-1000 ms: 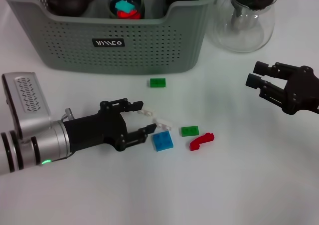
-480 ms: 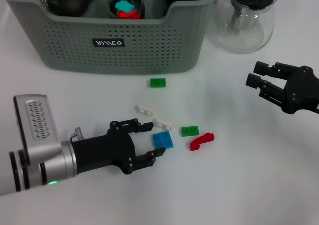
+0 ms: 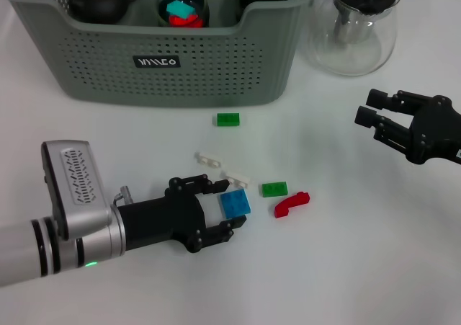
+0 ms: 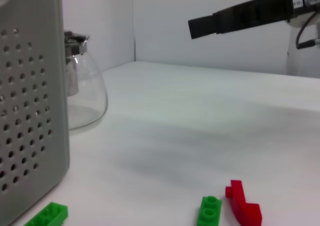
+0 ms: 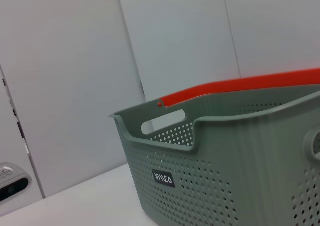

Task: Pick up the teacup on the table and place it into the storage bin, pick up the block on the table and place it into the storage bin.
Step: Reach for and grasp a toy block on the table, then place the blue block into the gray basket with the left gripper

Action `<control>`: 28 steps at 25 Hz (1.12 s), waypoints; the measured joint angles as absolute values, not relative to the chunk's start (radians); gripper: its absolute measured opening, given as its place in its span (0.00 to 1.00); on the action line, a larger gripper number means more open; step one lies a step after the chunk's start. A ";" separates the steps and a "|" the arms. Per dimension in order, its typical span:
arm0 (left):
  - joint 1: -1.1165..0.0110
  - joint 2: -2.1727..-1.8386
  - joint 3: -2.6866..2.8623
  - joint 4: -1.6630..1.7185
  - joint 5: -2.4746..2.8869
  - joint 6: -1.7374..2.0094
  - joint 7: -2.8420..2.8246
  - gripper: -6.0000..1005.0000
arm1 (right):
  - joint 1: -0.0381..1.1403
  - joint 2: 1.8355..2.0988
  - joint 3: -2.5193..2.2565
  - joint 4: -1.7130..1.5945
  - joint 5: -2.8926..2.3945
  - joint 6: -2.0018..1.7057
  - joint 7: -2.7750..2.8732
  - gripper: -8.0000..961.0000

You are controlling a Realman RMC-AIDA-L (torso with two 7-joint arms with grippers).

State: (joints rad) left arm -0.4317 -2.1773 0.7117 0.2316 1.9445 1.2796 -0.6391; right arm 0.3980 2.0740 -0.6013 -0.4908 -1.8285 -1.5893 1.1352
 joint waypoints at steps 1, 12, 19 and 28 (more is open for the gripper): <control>-0.433 -2.178 0.712 0.230 1.944 1.274 -0.634 0.62 | 0.398 2.074 -0.601 -0.491 -1.828 -1.589 1.135 0.44; -0.460 -2.178 0.713 0.201 1.941 1.237 -0.629 0.56 | 0.396 2.075 -0.602 -0.491 -1.828 -1.575 1.135 0.43; -0.459 -2.176 0.711 0.214 1.940 1.277 -0.631 0.43 | 0.396 2.075 -0.598 -0.491 -1.828 -1.575 1.135 0.43; -0.400 -2.165 0.636 0.484 1.930 1.705 -0.916 0.40 | 0.396 2.074 -0.596 -0.491 -1.828 -1.580 1.135 0.43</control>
